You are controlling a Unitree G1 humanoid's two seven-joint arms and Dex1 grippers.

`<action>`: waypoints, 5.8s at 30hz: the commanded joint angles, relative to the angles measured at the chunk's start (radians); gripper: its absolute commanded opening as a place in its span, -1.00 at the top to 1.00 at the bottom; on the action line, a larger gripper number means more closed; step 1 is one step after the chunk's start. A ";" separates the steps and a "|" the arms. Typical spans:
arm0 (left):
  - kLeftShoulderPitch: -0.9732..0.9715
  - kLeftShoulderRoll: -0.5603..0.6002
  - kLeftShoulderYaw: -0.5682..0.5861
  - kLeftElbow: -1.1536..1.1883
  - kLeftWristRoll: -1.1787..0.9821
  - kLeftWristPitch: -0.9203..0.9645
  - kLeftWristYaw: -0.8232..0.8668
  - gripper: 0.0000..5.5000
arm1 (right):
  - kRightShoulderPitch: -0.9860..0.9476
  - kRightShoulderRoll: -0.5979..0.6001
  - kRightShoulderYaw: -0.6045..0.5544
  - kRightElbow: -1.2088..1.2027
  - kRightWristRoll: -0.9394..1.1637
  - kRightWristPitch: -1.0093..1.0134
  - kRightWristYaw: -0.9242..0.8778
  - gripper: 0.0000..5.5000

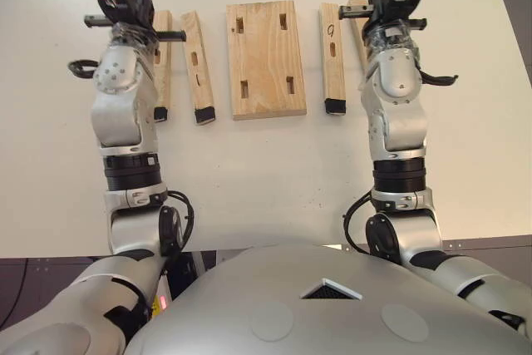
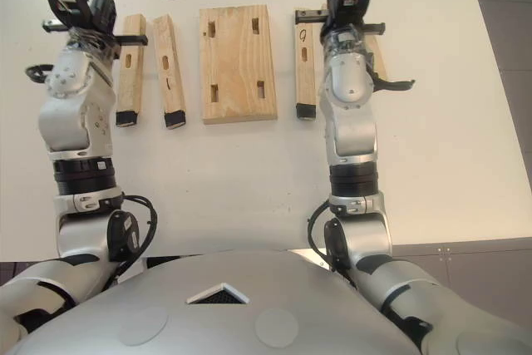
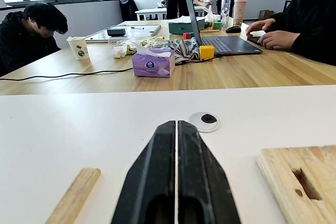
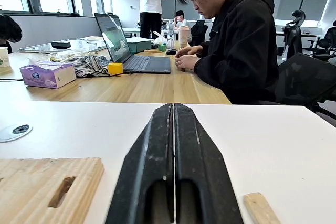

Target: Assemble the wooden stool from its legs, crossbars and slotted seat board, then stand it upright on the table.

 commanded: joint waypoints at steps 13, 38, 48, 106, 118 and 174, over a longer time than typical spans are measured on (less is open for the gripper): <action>0.159 -0.189 0.017 -0.082 0.004 -0.049 0.155 1.00 | -0.079 -0.086 -0.011 -0.065 0.024 0.188 0.136 1.00; -0.107 0.301 0.114 0.455 0.019 -0.095 -0.157 0.62 | -0.019 -0.044 -0.051 -0.032 0.023 0.126 0.022 1.00; -0.058 0.366 0.094 0.551 -0.021 -0.080 -0.353 0.08 | -0.055 -0.015 -0.024 -0.046 0.029 0.147 0.033 1.00; 0.115 0.271 0.135 0.614 -0.102 -0.234 -0.329 0.55 | -0.136 -0.049 -0.040 0.087 0.023 0.151 0.110 1.00; 0.075 0.213 -0.114 -0.141 -0.197 -0.119 -0.427 0.55 | -0.368 0.063 -0.241 0.070 0.661 0.644 0.435 0.39; 0.096 0.152 -0.106 -0.274 -0.243 -0.001 -0.399 0.07 | -0.325 -0.123 -0.391 0.217 0.673 0.337 0.138 0.86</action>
